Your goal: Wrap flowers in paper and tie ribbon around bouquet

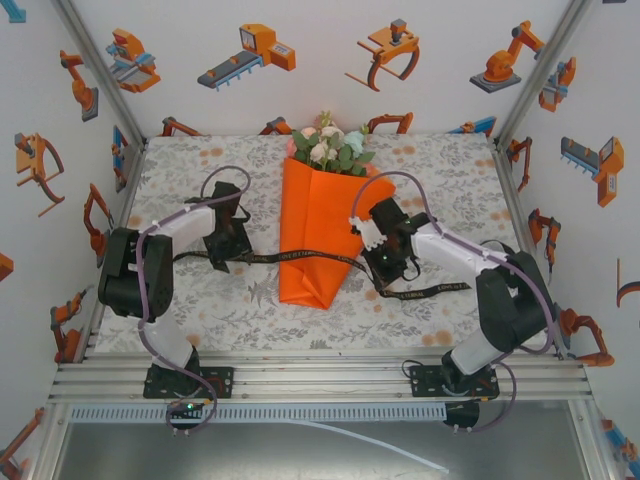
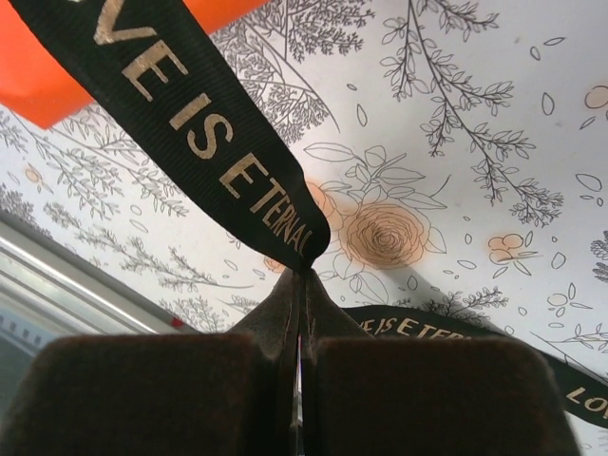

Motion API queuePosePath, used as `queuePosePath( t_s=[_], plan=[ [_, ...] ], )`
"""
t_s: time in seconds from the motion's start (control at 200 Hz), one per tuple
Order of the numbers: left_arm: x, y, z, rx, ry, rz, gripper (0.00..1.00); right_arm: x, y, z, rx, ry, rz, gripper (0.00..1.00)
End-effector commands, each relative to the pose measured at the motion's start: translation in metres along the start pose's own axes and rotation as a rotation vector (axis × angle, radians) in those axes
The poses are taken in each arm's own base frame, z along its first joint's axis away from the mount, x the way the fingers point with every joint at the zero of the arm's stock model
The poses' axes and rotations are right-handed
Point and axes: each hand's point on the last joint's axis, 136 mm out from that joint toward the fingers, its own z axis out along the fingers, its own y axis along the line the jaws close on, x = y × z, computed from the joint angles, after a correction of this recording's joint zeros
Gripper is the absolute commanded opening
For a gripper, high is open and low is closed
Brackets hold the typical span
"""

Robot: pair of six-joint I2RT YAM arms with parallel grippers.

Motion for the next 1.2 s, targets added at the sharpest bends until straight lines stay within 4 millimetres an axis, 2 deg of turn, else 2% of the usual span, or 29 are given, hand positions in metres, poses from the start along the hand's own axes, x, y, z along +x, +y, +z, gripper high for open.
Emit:
queuePosePath(
  t_s=[0.0, 0.085, 0.155, 0.2, 0.255, 0.325, 0.441, 0.596, 0.811, 1.036, 1.141, 1.197],
  plan=[
    [0.026, 0.031, 0.008, -0.126, 0.061, -0.052, 0.4, -0.004, -0.001, -0.007, 0.025, -0.079, 0.056, 0.01],
    [0.032, 0.036, 0.009, -0.13, 0.06, -0.071, 0.16, -0.002, 0.0, -0.008, 0.023, -0.11, 0.071, 0.02],
    [0.031, 0.032, 0.003, -0.087, 0.024, -0.085, 0.13, 0.0, 0.001, -0.01, 0.023, -0.128, 0.072, 0.03],
    [0.026, 0.025, -0.003, -0.026, -0.021, -0.089, 0.19, 0.0, 0.001, -0.013, 0.028, -0.142, 0.067, 0.03],
    [0.015, 0.019, -0.017, 0.019, -0.088, -0.111, 0.37, -0.003, 0.002, -0.015, 0.027, -0.158, 0.063, 0.03],
    [0.001, 0.018, -0.031, 0.02, -0.149, -0.146, 0.48, -0.01, 0.003, -0.015, 0.014, -0.181, 0.079, 0.03],
    [-0.015, 0.024, -0.037, -0.045, -0.21, -0.251, 0.54, -0.018, 0.004, -0.012, -0.005, -0.209, 0.119, 0.04],
    [-0.021, 0.02, -0.022, -0.087, -0.188, -0.33, 0.59, -0.024, 0.005, -0.013, -0.013, -0.231, 0.131, 0.04],
    [-0.026, 0.007, -0.008, -0.095, -0.182, -0.291, 0.61, -0.023, 0.005, -0.017, -0.005, -0.236, 0.125, 0.04],
    [-0.014, 0.019, 0.011, -0.205, -0.122, -0.237, 0.58, -0.023, 0.008, -0.019, -0.02, -0.239, 0.133, 0.04],
    [-0.01, 0.021, 0.021, -0.222, -0.106, -0.218, 0.51, -0.024, 0.008, -0.023, -0.019, -0.247, 0.131, 0.04],
    [-0.008, 0.019, 0.025, -0.214, -0.096, -0.216, 0.43, -0.024, 0.008, -0.024, -0.016, -0.25, 0.131, 0.04]
  ],
)
